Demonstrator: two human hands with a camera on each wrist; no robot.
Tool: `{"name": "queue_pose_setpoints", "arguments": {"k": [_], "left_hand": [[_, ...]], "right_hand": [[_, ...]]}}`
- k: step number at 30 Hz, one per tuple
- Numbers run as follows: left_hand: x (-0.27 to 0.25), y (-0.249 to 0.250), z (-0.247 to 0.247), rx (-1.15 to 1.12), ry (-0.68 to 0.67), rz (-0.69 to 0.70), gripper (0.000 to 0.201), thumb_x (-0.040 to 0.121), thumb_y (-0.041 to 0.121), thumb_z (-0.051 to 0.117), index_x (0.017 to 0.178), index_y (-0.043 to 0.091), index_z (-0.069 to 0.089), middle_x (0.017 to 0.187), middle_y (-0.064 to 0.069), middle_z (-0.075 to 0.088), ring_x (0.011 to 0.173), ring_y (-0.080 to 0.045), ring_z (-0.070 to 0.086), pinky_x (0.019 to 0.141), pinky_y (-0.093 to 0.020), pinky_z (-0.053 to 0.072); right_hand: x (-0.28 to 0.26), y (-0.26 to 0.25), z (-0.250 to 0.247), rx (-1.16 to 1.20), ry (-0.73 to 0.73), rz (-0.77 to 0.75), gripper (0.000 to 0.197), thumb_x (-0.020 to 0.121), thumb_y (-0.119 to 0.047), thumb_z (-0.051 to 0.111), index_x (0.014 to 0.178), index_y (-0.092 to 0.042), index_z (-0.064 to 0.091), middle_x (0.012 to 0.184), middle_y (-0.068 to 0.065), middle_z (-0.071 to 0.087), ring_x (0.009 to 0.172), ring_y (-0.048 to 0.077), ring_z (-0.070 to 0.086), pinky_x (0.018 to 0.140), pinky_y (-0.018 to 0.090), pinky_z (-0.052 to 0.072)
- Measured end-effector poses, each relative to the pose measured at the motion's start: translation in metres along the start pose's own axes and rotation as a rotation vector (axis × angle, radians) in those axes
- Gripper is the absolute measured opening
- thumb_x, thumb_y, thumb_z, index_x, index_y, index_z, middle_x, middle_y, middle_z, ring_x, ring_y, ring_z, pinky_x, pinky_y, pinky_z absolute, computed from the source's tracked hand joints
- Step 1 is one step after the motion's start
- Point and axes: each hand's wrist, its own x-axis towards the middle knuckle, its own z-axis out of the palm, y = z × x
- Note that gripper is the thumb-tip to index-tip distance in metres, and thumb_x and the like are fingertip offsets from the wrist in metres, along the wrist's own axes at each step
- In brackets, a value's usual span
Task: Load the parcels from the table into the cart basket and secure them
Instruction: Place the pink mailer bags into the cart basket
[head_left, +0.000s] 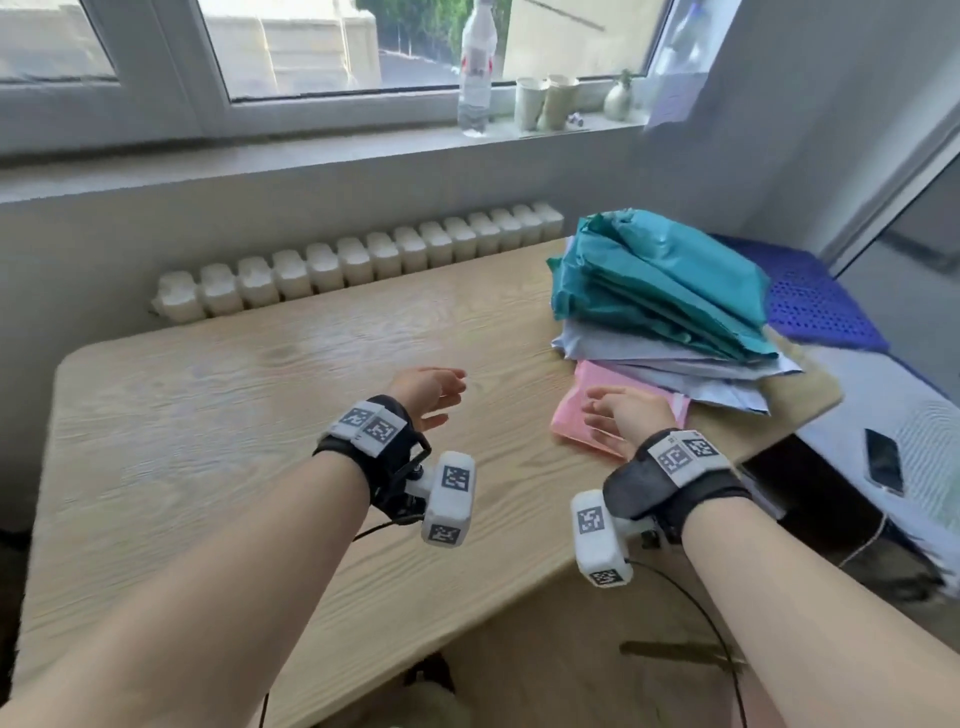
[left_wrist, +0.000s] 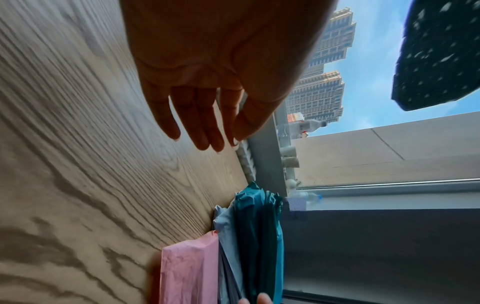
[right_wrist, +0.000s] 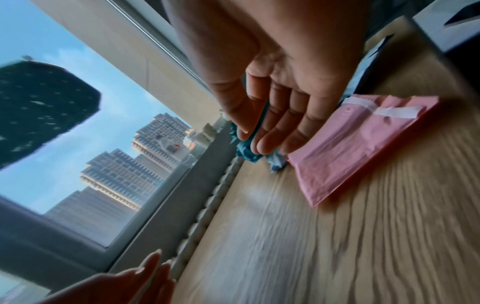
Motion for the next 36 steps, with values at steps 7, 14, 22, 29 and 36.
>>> {"name": "queue_pose_setpoints", "arguments": {"k": [7,14,22,29,36], "left_hand": [[0.067,-0.001,0.053,0.027,-0.007,-0.148,0.02,0.094,0.005,0.047,0.103,0.013,0.063,0.099,-0.001,0.058,0.1,-0.016,0.055,0.085,-0.031,0.042],[0.094,-0.002,0.099,-0.032,-0.001,-0.309,0.014,0.096,0.018,0.05,0.083,0.02,0.055,0.081,0.006,0.053,0.101,-0.015,0.054,0.085,-0.033,0.039],[0.108,-0.015,0.144,-0.084,0.131,-0.395,0.029,0.097,0.016,0.047,0.124,0.009,0.054,0.113,-0.003,0.048,0.113,-0.021,0.055,0.094,-0.04,0.043],[0.124,-0.034,0.19,-0.062,0.238,-0.389,0.018,0.09,0.003,0.05,0.091,0.019,0.059,0.096,-0.006,0.052,0.09,-0.022,0.052,0.08,-0.039,0.049],[0.12,-0.038,0.188,-0.119,0.325,-0.375,0.022,0.092,0.007,0.054,0.112,0.016,0.059,0.125,-0.01,0.055,0.106,-0.025,0.052,0.088,-0.04,0.051]], "right_hand": [[0.072,0.006,-0.046,-0.031,0.148,0.106,0.027,0.089,0.005,0.043,0.079,-0.013,0.06,0.071,0.005,0.056,0.059,0.014,0.053,0.053,0.021,0.047],[0.127,0.007,-0.103,0.014,0.204,0.149,0.037,0.092,0.006,0.039,0.126,0.0,0.054,0.069,0.009,0.05,0.041,0.013,0.051,0.033,0.014,0.039],[0.191,0.015,-0.136,-0.137,0.146,0.205,0.052,0.085,0.007,0.045,0.131,-0.016,0.047,0.071,0.009,0.055,0.055,0.018,0.05,0.045,0.024,0.046],[0.22,0.029,-0.142,-0.101,-0.04,0.33,0.018,0.086,-0.01,0.056,0.103,-0.017,0.058,0.072,0.005,0.058,0.041,0.01,0.055,0.034,0.017,0.044],[0.228,0.028,-0.13,-0.138,-0.172,0.38,0.016,0.082,-0.026,0.067,0.074,-0.012,0.062,0.061,0.002,0.054,0.047,0.01,0.046,0.04,0.02,0.042]]}}
